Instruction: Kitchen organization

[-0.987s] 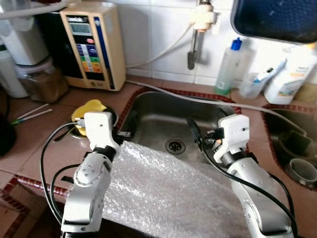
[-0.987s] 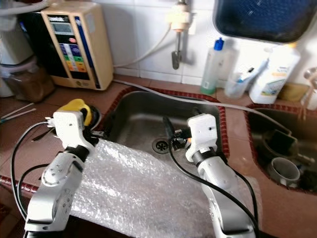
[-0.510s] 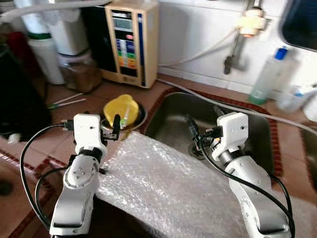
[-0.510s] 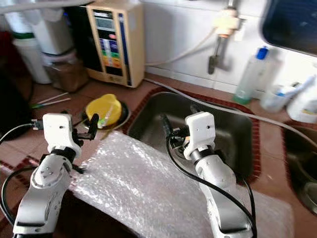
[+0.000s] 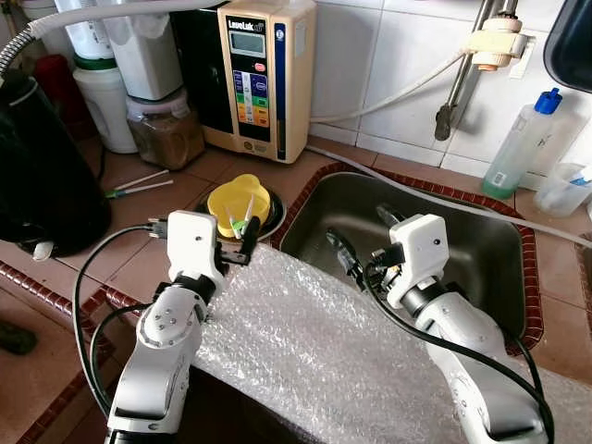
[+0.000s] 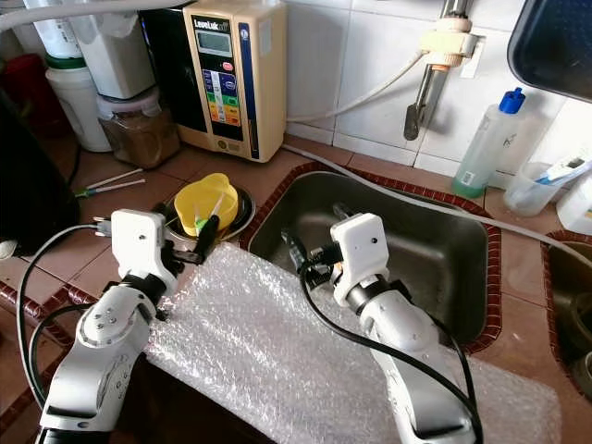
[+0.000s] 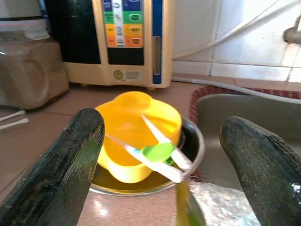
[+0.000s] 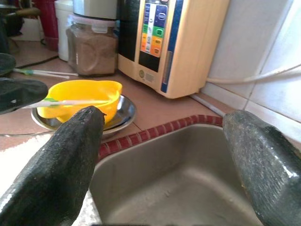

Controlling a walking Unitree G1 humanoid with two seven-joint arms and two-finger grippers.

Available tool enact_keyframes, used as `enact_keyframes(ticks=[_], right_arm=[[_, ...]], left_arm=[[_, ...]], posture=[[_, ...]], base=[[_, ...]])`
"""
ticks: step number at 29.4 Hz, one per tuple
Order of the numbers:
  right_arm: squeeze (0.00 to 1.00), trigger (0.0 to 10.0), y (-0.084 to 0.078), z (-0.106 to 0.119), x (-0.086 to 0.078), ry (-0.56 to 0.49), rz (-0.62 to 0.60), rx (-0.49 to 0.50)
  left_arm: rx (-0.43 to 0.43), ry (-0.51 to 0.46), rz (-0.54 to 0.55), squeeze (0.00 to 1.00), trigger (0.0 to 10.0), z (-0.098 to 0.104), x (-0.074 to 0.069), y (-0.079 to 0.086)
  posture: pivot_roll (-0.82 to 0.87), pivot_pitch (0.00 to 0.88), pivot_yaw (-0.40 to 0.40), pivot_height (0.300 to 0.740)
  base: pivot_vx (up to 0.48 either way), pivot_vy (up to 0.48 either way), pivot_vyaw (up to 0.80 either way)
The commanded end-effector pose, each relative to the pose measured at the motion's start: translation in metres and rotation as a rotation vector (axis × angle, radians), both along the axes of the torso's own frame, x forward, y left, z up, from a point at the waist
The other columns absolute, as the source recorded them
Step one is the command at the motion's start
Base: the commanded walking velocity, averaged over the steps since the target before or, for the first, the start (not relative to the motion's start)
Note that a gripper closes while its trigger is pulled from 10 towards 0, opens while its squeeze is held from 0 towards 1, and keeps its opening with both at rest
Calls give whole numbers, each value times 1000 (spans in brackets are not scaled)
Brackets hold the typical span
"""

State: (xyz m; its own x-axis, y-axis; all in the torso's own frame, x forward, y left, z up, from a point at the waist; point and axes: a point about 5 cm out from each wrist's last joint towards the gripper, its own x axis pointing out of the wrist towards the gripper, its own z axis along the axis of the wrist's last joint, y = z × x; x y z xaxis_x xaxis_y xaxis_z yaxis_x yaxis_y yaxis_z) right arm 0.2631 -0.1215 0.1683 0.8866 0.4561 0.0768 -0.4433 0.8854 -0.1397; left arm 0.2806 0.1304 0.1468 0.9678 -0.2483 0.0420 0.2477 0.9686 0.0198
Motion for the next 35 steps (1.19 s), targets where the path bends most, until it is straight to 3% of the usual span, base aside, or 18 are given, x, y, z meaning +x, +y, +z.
enact_keyframes(ticks=[1, 11, 16, 25, 28, 29, 32, 34, 35], right_arm=[[0, 10000, -7, 3, -2, -7, -25, -19], [0, 10000, -25, -17, -23, 100, -36, -51], [0, 10000, -20, -20, -34, 128, 48, -50], [0, 10000, -12, -21, -39, 179, 164, -20], [0, 10000, -8, -20, -42, 194, 214, 9], [0, 10000, -6, -20, -42, 201, 235, 17], [0, 10000, -6, -20, -42, 200, 240, 17], [0, 10000, -4, -20, -41, 197, 247, 16], [0, 10000, -3, -20, -40, 196, 257, 14]], left_arm=[[1, 29, -25, 0, 10000, -4, 0, -3], [-12, 59, -48, 0, 10000, -11, 3, -3], [-16, 61, -49, 0, 10000, -12, 4, -4], [-23, 60, -49, 0, 10000, -14, 8, -6], [-30, 61, -53, 0, 4745, -15, 8, -9], [-32, 58, -55, 0, 706, -15, 8, -9], [-31, 56, -57, 0, 392, -15, 9, -9], [-30, 58, -58, 0, 980, -15, 9, -10], [-29, 60, -60, 0, 275, -15, 10, -10]], posture=[[46, 0, -7, 740], [26, 0, -2, 740], [22, 0, -1, 740], [16, 0, 1, 740], [14, 0, 3, 740], [14, 0, 8, 740], [14, 0, 9, 740], [16, 0, 12, 740], [14, 0, 11, 740]], base=[[0, 0, 0], [0, 0, 0], [0, 0, 0], [0, 0, 0], [0, 0, 0], [0, 0, 0], [0, 0, 0], [0, 0, 0], [0, 0, 0]])
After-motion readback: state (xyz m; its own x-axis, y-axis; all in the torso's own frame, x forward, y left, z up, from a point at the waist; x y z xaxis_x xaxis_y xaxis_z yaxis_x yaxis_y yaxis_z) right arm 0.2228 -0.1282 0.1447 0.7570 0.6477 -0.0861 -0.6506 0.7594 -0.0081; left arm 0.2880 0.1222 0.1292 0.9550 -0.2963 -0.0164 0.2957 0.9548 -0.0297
